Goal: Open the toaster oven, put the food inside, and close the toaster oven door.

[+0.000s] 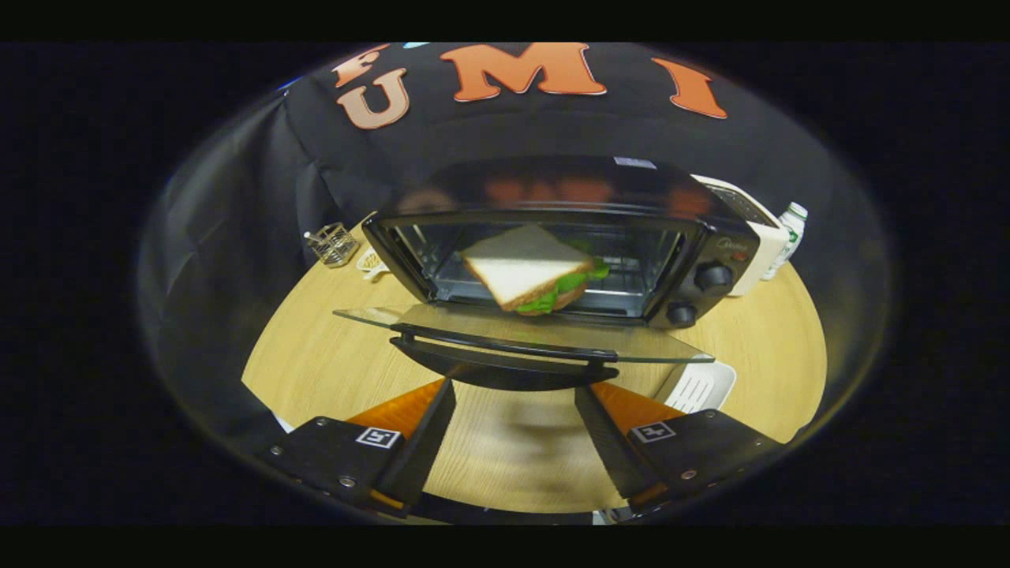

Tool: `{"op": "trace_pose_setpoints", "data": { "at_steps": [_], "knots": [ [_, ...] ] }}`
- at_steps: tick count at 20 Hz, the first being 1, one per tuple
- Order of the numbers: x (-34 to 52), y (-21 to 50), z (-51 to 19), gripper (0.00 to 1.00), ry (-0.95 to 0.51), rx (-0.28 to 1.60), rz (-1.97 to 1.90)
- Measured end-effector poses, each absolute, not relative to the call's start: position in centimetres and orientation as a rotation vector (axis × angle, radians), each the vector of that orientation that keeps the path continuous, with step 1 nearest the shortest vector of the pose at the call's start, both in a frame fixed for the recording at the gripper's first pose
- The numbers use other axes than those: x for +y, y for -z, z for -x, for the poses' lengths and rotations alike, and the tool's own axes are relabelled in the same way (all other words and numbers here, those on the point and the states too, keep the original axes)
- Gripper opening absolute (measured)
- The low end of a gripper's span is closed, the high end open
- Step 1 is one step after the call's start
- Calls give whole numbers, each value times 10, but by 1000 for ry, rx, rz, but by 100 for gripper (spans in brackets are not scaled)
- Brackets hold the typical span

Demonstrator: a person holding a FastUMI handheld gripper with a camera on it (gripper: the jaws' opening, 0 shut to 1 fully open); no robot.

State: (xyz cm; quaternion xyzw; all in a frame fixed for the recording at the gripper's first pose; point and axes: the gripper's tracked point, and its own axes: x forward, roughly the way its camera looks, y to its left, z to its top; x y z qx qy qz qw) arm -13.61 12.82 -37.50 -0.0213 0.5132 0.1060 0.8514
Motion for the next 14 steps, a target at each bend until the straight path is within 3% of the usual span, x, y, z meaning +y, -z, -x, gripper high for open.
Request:
{"op": "trace_pose_setpoints", "data": {
  "at_steps": [14],
  "knots": [
    [104, 314, 48, 90, -171, 892, 49]
  ]
}}
